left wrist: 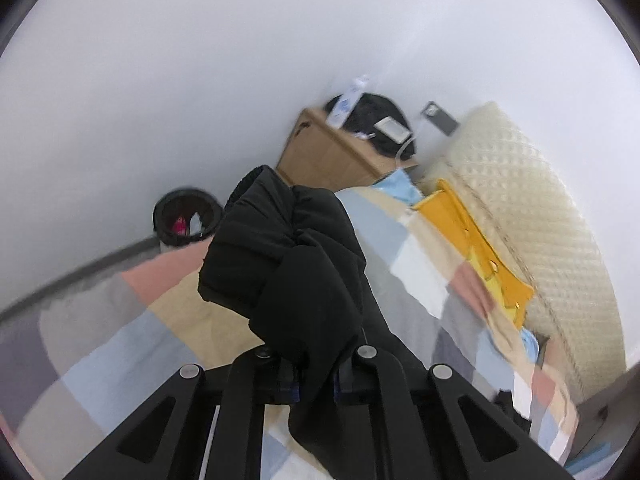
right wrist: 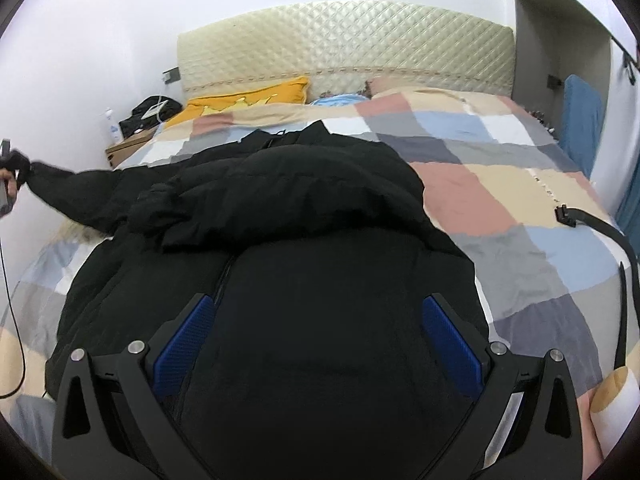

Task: Fold large clothes
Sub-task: 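Grasp the other black sleeve cuff with the left gripper, then lift the sleeve and fold it over the jacket body with the left gripper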

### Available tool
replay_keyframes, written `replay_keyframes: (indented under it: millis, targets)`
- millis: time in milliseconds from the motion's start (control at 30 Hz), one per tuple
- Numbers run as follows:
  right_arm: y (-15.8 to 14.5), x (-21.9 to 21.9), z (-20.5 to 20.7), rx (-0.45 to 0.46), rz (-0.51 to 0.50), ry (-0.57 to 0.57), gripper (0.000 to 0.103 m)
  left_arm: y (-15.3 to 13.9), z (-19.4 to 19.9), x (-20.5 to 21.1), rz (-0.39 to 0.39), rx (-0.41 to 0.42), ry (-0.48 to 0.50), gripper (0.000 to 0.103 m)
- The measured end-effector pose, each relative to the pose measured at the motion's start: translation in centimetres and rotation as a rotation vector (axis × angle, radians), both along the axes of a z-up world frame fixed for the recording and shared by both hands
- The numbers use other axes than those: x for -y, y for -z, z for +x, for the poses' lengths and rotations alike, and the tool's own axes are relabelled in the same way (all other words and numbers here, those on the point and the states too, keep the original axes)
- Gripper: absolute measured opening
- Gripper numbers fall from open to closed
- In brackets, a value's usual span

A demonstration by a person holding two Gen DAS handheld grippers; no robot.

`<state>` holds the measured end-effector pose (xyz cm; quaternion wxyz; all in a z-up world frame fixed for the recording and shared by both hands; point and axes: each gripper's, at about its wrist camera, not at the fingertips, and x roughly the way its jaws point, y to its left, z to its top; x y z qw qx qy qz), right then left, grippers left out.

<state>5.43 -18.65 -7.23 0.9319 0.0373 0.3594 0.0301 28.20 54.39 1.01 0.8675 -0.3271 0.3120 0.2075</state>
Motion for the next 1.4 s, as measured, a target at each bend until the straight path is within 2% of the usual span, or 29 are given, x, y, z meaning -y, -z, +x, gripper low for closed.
replay_keyframes:
  millis: [133, 267, 400, 467, 633, 767, 967, 1233, 1333, 1400]
  targets:
    - [-0.6, 0.7, -1.1, 0.034, 0.021, -0.034, 0.103, -5.0, -1.2, 3.7, 0.061, 0.006, 0.017, 0.009]
    - [-1.0, 1.7, -2.3, 0.107, -0.039, -0.041, 0.103, -9.4, -1.8, 7.8, 0.102, 0.055, 0.045, 0.009]
    - [-1.0, 3.5, -2.8, 0.096, 0.027, -0.031, 0.103, -13.2, -2.0, 12.4, 0.137, 0.102, 0.089, 0.009]
    - [-1.4, 3.6, -3.3, 0.093, 0.029, -0.034, 0.103, -15.4, -2.3, 15.7, 0.165, 0.140, 0.126, 0.009]
    - [-1.8, 3.7, -5.0, 0.126, 0.012, -0.062, 0.103, -18.1, -2.7, 22.7, 0.137, 0.191, 0.200, 0.009]
    - [-2.2, 4.9, -6.0, 0.155, 0.049, -0.057, 0.103, -20.4, -2.5, 29.3, 0.177, 0.194, 0.267, 0.009]
    - [-2.6, 6.4, -7.5, 0.184, 0.088, -0.036, 0.103, -22.0, -1.7, 37.6, 0.268, 0.184, 0.354, 0.009]
    - [-2.7, 7.7, -8.3, 0.226, 0.086, -0.032, 0.103, -20.5, -0.9, 47.6, 0.264, 0.188, 0.487, 0.009]
    - [-2.5, 8.6, -8.2, 0.214, 0.125, -0.029, 0.103, -19.1, 0.1, 51.2, 0.220, 0.183, 0.537, 0.009]
    - [-2.7, 9.1, -8.1, 0.220, 0.156, -0.018, 0.103, -18.0, 1.0, 53.7, 0.220, 0.173, 0.592, 0.009]
